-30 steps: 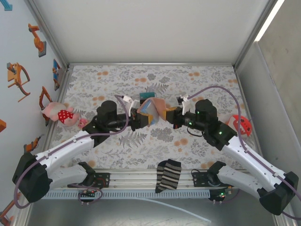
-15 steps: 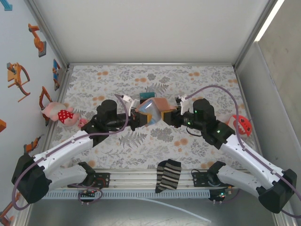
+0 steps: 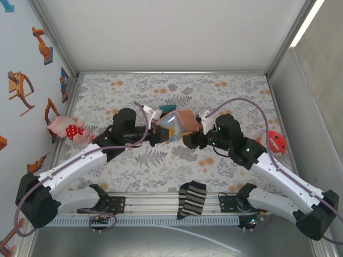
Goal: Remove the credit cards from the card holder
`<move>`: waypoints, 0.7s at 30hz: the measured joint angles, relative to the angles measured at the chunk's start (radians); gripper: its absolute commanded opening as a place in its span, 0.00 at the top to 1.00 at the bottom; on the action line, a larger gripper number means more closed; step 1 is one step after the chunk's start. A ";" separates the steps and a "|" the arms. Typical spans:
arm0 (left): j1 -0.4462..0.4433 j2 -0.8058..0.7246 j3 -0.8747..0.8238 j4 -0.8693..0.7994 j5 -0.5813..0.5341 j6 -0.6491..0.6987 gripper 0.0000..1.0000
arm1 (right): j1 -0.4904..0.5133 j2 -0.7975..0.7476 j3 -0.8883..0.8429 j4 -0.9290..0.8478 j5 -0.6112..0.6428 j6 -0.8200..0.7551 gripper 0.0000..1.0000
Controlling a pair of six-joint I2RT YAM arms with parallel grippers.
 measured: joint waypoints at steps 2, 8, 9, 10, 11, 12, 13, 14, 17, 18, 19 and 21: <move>0.000 0.015 0.002 -0.011 0.021 0.000 1.00 | 0.000 0.006 0.008 0.004 -0.006 -0.005 0.28; -0.009 0.036 0.008 -0.024 0.065 -0.001 0.98 | 0.000 0.030 0.008 0.038 -0.043 -0.002 0.39; -0.011 0.036 0.008 -0.024 0.069 -0.001 0.98 | 0.000 0.030 0.008 0.045 -0.048 0.000 0.42; -0.012 0.036 0.008 -0.020 0.074 -0.004 0.97 | 0.000 0.030 0.008 0.054 -0.052 0.004 0.47; -0.012 0.036 0.008 -0.016 0.078 -0.008 0.96 | 0.000 0.029 0.005 0.067 -0.058 0.007 0.54; -0.012 0.036 0.008 -0.013 0.080 -0.010 0.94 | 0.000 0.028 0.002 0.076 -0.059 0.018 0.59; -0.012 0.036 0.008 -0.010 0.079 -0.014 0.93 | 0.000 0.026 -0.005 0.089 -0.061 0.024 0.66; -0.012 0.037 0.008 -0.008 0.079 -0.019 0.91 | 0.000 0.024 -0.012 0.098 -0.060 0.033 0.73; -0.012 0.040 0.008 -0.002 0.079 -0.032 0.85 | 0.000 0.019 -0.031 0.122 -0.052 0.071 0.89; -0.012 0.041 0.008 -0.002 0.079 -0.036 0.83 | 0.000 0.018 -0.038 0.134 -0.045 0.086 0.94; -0.011 0.042 0.008 -0.002 0.078 -0.042 0.80 | 0.000 0.018 -0.045 0.145 -0.038 0.100 0.99; -0.010 0.045 0.006 0.002 0.077 -0.052 0.78 | -0.001 0.018 -0.056 0.164 -0.025 0.130 1.00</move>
